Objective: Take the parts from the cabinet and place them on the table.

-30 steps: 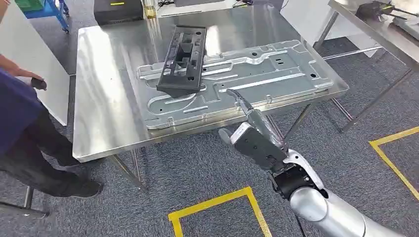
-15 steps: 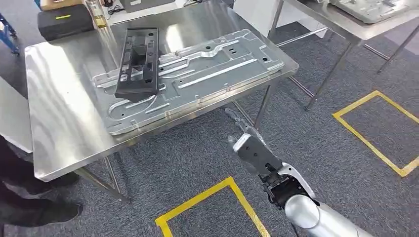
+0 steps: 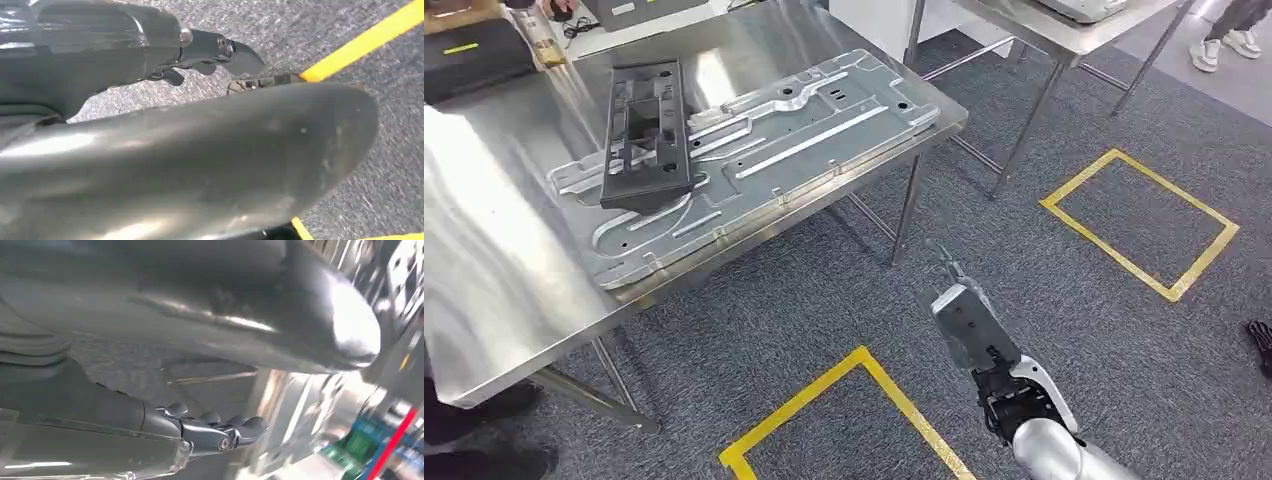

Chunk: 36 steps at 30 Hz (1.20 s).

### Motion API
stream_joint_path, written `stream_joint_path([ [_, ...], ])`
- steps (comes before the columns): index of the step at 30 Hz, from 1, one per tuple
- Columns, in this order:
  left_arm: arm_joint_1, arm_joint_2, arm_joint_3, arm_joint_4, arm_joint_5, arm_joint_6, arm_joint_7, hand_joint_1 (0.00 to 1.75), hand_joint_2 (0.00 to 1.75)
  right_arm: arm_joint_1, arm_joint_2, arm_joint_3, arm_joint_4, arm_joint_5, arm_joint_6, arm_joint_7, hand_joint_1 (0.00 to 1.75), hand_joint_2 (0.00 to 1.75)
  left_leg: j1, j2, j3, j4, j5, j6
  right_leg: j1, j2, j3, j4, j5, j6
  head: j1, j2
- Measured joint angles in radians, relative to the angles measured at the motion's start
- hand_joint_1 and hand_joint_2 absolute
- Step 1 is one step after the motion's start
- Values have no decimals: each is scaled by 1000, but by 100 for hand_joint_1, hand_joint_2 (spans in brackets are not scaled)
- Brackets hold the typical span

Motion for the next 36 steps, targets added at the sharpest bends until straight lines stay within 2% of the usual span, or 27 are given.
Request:
stream_joint_path([
  [1,0,0,1,0,3,1,0,0,0,9,1,-8,3,-9,-13,-6,0,0,-2,7,-3,1,1,-6,0,9,-5,-2,2,-14,-1,0],
  [4,0,-1,1,-1,8,7,1,0,0,50,3,-32,18,-47,-49,-38,0,0,-2,43,7,-4,-1,-19,1,41,-11,-8,8,-31,-10,0],
  [5,-2,-1,1,-1,9,7,2,0,0,60,5,-37,22,-52,-53,-46,0,0,4,-2,4,4,-15,-26,-6,46,-7,-16,14,-39,-9,0],
  [6,-2,-2,2,-1,10,7,2,0,0,63,7,-44,27,-56,-60,-55,0,0,6,-77,-15,45,-46,-25,-6,57,-7,-18,18,-47,-18,0],
  [7,-1,-2,2,-1,10,7,2,0,0,65,9,-50,34,-63,-64,-60,0,0,5,-96,-50,121,-87,-24,-6,68,-9,-18,19,-50,-28,0],
  [8,1,-2,2,-1,11,8,2,0,0,71,13,-51,41,-77,-67,-65,0,0,4,-99,-88,202,-121,-24,-4,80,-9,-18,18,-53,-35,0],
  [9,4,-2,2,-1,13,10,2,0,0,79,19,-52,49,-93,-70,-73,0,0,3,-99,-124,270,-142,-23,0,94,-9,-17,18,-55,-40,0],
  [10,5,-2,2,-1,15,13,2,0,0,89,27,-55,66,-123,-77,-86,0,0,2,-97,-143,299,-141,-22,2,106,-9,-16,17,-55,-43,0],
  [11,5,-2,2,-1,16,15,2,0,0,98,34,-56,85,-149,-85,-98,0,0,2,-95,-141,284,-116,-19,4,119,-8,-14,17,-56,-44,0],
  [13,4,-2,2,-1,18,18,2,0,0,112,42,-58,120,-194,-101,-131,0,0,0,-113,-80,138,-17,-10,5,149,-8,-7,14,-55,-45,0],
  [14,4,-2,2,-1,21,19,2,0,0,117,46,-59,135,-223,-113,-152,0,0,1,-158,-44,57,25,-5,4,161,-8,-3,11,-54,-46,0],
  [15,4,-2,2,0,22,20,3,0,0,124,52,-63,155,-249,-123,-172,0,0,8,-225,-31,27,12,4,5,171,-13,2,7,-47,-45,0],
  [16,5,-2,2,0,24,23,3,0,0,125,55,-65,177,-276,-133,-191,0,0,9,-214,-24,12,13,-2,0,186,-19,9,6,-44,-42,0],
  [18,6,-2,2,0,25,24,8,0,0,139,60,-72,224,-318,-143,-224,0,0,0,-189,-20,13,11,3,-10,215,-24,1,12,-28,-47,0],
  [19,5,-2,2,0,26,27,10,0,0,144,61,-74,242,-330,-145,-234,0,0,4,-171,-17,6,14,7,-8,232,-26,2,14,-22,-46,0],
  [20,4,-2,2,-1,26,28,12,0,0,148,63,-80,259,-339,-146,-241,0,0,9,-152,-11,-2,16,11,-7,212,-29,7,7,-20,-46,0],
  [21,3,-2,2,-1,26,29,12,0,0,146,66,-82,274,-340,-148,-245,0,0,7,-134,-6,-6,16,14,-3,151,-42,38,-14,-11,-32,0],
  [22,4,-4,2,-1,26,29,12,0,0,142,66,-85,287,-343,-150,-246,0,0,6,-114,-3,-6,14,18,-6,117,-74,100,-48,-2,-22,0],
  [24,7,-3,2,0,26,28,14,0,0,146,74,-88,311,-346,-150,-247,0,0,4,-73,-2,-6,9,18,-14,91,-156,258,-114,11,-20,0],
  [25,7,-2,2,0,27,28,15,0,0,150,77,-89,322,-347,-150,-247,0,0,5,-54,0,-6,6,17,-17,89,-176,299,-120,14,-16,0],
  [27,4,-2,3,1,27,28,14,0,0,155,82,-92,348,-357,-155,-251,0,0,5,-24,5,-6,0,13,-23,84,-147,243,-64,16,-6,0],
  [29,0,-3,3,0,27,28,14,0,0,160,86,-101,364,-374,-164,-260,0,0,5,-1,14,-6,-5,6,-22,58,-59,73,21,11,-2,0],
  [30,-1,-3,3,0,27,28,14,0,0,159,88,-107,371,-382,-171,-270,0,0,3,9,18,-7,-9,1,-12,13,-27,10,20,5,1,0],
  [32,-2,-3,3,0,28,28,12,0,0,161,91,-116,383,-394,-179,-288,0,0,-2,22,18,-7,-12,-10,-4,22,-26,2,17,-18,-2,0],
  [34,-4,-3,3,0,29,28,11,0,0,172,92,-127,395,-399,-193,-299,0,0,-2,40,28,-12,-14,-19,-1,40,-29,1,14,-28,-8,0],
  [35,-5,-4,3,0,31,28,11,0,0,176,92,-133,397,-400,-205,-300,0,0,1,27,29,-10,-24,-28,-10,49,-19,-12,22,-39,-6,0],
  [36,-6,-3,3,-1,33,28,10,0,0,177,93,-142,398,-401,-221,-300,0,0,6,-60,25,12,-41,-29,-10,55,-16,-17,24,-42,-14,0],
])
